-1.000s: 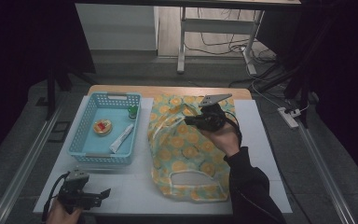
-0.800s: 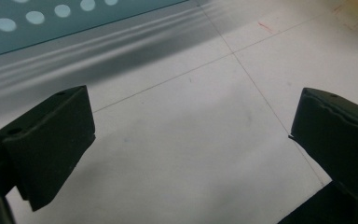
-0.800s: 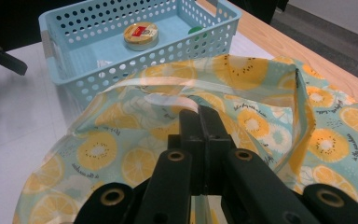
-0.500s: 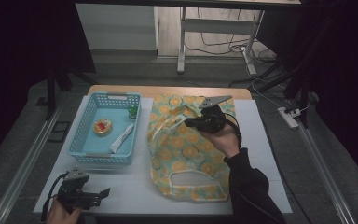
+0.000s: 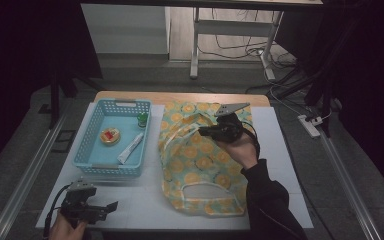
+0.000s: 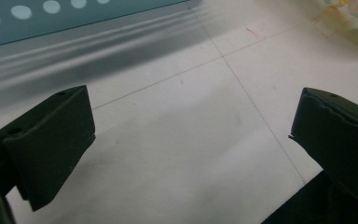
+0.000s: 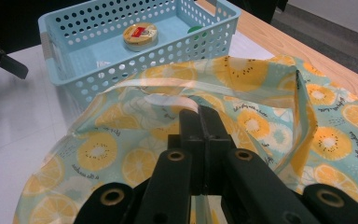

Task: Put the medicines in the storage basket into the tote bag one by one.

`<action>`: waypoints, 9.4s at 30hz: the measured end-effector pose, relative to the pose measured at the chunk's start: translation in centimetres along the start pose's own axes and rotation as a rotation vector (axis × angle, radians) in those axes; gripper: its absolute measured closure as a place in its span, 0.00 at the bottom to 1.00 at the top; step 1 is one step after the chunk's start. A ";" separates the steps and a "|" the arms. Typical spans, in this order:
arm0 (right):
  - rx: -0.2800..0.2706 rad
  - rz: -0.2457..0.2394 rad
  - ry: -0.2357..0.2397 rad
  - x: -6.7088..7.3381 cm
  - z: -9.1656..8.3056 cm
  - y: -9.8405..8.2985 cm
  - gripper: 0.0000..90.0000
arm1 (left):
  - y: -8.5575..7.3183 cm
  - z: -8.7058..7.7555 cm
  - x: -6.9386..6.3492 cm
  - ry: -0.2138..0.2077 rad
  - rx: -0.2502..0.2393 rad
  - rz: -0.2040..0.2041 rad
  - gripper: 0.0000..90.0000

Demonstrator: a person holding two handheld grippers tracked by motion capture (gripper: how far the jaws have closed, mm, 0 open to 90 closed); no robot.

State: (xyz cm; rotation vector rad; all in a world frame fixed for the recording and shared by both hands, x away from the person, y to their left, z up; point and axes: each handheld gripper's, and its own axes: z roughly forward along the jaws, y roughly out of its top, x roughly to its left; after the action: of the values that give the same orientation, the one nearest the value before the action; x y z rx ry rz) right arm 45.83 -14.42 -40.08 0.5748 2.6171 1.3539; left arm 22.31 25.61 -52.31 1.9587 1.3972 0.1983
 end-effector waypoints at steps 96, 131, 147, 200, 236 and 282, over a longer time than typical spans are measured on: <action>0.004 -0.012 -0.003 0.0 -0.1 -0.1 1.00 | 17.4 4.4 10.5 0.146 -0.007 -0.034 0.00; -0.001 -0.024 0.009 0.0 -0.3 -0.1 1.00 | 19.5 10.8 11.8 0.289 0.250 0.038 0.04; -0.010 -0.028 0.014 0.0 -0.5 -0.1 1.00 | 19.9 11.9 12.1 0.336 0.328 0.038 0.08; -0.037 -0.007 -0.016 -0.6 -0.7 -0.3 1.00 | 19.5 4.9 4.3 0.014 0.070 0.189 0.23; -0.034 -0.005 -0.024 -0.5 -0.4 -0.4 1.00 | 17.9 4.4 -5.6 -0.186 -0.001 0.389 0.23; -0.037 0.026 -0.073 -1.9 0.0 -1.3 1.00 | 21.3 16.6 -14.0 -0.236 0.012 0.526 0.23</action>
State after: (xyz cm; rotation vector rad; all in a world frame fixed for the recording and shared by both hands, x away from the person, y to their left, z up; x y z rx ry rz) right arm 47.23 -15.84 -41.17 0.6421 2.5300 1.3594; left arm 41.34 2.34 -47.49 2.2435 0.7177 0.1905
